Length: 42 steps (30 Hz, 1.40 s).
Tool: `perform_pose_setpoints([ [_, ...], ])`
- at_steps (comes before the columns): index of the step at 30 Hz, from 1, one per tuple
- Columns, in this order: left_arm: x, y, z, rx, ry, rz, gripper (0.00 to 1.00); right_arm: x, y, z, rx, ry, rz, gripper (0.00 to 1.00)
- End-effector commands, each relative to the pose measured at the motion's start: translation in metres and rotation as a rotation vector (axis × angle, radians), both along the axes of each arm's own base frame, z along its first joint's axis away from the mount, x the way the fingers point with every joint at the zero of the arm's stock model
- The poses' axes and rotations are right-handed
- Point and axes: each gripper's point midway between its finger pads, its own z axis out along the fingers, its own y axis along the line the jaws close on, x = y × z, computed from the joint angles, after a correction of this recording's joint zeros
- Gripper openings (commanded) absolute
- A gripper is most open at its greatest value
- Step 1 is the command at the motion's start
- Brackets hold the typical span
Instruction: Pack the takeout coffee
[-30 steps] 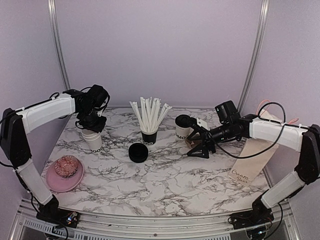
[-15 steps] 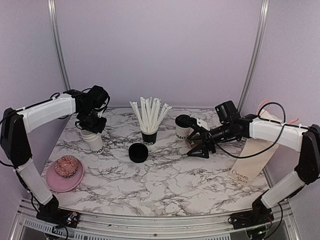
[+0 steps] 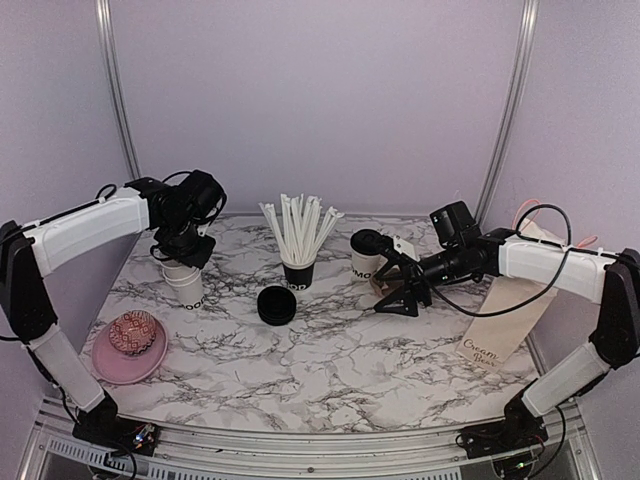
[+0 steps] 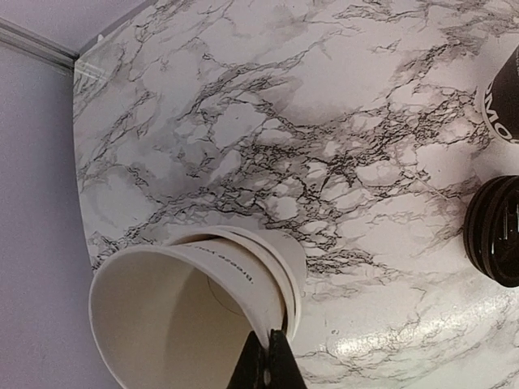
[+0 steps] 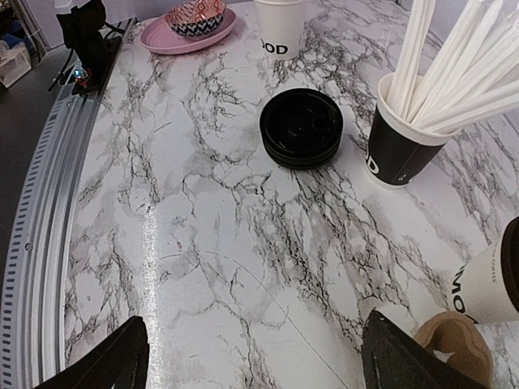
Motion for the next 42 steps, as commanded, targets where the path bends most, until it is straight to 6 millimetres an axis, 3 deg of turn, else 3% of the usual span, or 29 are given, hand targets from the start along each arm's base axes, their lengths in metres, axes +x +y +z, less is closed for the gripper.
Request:
perform_pose_setpoints([
  [1, 0.011, 0.017, 0.021, 0.127, -0.084, 0.049, 0.0, 0.0, 0.005, 0.005, 0.008, -0.015, 0.018, 0.88],
  [2, 0.014, 0.021, 0.025, 0.143, -0.107, 0.071, 0.0, -0.001, 0.005, 0.005, 0.008, -0.014, 0.02, 0.88],
  [4, 0.014, 0.011, 0.03, 0.054, -0.103, 0.059, 0.0, -0.001, 0.005, 0.006, 0.008, -0.015, 0.021, 0.88],
  [6, 0.018, 0.018, 0.047, 0.151, -0.177, 0.089, 0.0, -0.002, 0.005, 0.006, 0.008, -0.017, 0.022, 0.88],
  [8, 0.018, 0.021, 0.052, 0.18, -0.174, 0.087, 0.0, -0.001, 0.005, 0.006, 0.009, -0.016, 0.021, 0.88],
  [14, 0.011, 0.014, 0.07, 0.092, -0.181, 0.083, 0.0, -0.003, 0.005, 0.004, 0.006, -0.014, 0.03, 0.88],
  [18, -0.002, 0.006, 0.11, 0.08, -0.251, 0.078, 0.0, -0.006, 0.005, 0.006, 0.014, -0.012, 0.042, 0.88],
  [22, -0.02, -0.034, 0.149, 0.047, -0.338, -0.066, 0.0, -0.005, 0.005, 0.005, 0.011, -0.013, 0.042, 0.87],
  [25, -0.044, -0.083, 0.158, 0.058, -0.354, -0.277, 0.0, -0.001, 0.004, -0.001, -0.013, -0.013, 0.025, 0.87],
  [30, -0.104, -0.163, 0.128, 0.005, -0.224, -0.668, 0.0, 0.007, -0.002, -0.013, -0.063, -0.022, -0.005, 0.87],
  [34, -0.143, -0.198, 0.089, 0.011, -0.135, -0.846, 0.0, 0.014, -0.003, -0.011, -0.068, -0.029, -0.038, 0.86],
  [38, -0.165, -0.23, 0.049, -0.063, -0.045, -0.934, 0.0, 0.022, -0.007, -0.015, -0.093, -0.031, -0.072, 0.86],
  [42, -0.193, -0.263, 0.021, -0.05, -0.016, -1.04, 0.0, 0.04, -0.013, -0.019, -0.12, -0.05, -0.165, 0.87],
])
